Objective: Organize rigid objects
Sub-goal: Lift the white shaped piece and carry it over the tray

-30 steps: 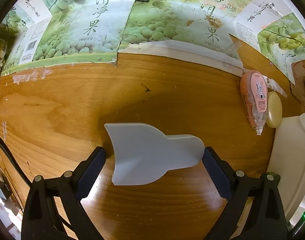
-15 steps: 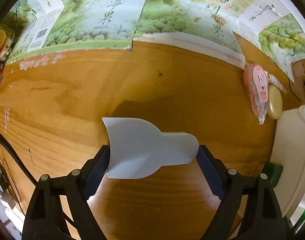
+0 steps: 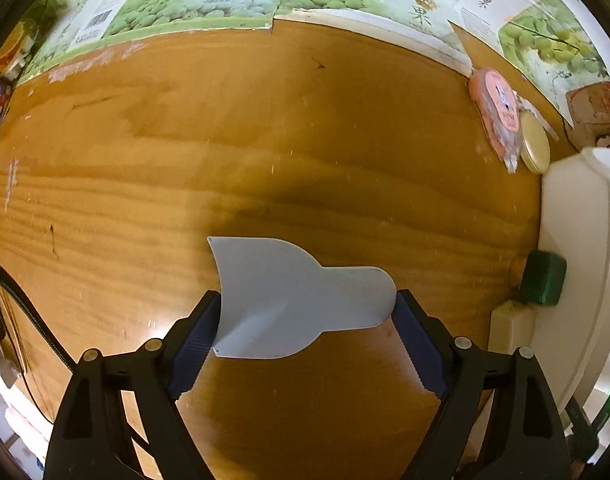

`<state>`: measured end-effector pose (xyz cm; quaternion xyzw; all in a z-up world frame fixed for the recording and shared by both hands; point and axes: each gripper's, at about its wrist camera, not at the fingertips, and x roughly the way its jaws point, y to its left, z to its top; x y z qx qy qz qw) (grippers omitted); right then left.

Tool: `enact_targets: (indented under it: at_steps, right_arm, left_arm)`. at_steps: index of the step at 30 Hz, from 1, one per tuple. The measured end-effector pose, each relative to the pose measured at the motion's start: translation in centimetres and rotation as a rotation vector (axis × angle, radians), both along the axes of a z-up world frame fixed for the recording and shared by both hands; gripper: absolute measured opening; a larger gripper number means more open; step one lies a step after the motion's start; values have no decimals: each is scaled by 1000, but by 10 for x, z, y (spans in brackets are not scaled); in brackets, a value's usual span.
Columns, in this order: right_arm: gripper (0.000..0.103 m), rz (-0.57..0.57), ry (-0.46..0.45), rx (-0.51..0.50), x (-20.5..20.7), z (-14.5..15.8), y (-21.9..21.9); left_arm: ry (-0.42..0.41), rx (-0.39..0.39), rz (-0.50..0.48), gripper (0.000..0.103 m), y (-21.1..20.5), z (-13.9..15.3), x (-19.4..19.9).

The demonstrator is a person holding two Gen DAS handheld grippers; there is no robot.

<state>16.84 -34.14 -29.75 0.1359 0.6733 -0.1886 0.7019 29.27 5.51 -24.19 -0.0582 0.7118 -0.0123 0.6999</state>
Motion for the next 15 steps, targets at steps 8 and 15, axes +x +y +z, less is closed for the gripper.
enact_targets:
  at_steps: [8, 15]
  right_arm:
    - [20, 48, -1, 24, 1, -1, 1]
    - [20, 131, 11, 52, 3, -2, 4]
  left_arm:
    - [-29, -13, -3, 85, -1, 22, -32]
    - [-64, -42, 34, 85, -8, 45, -54]
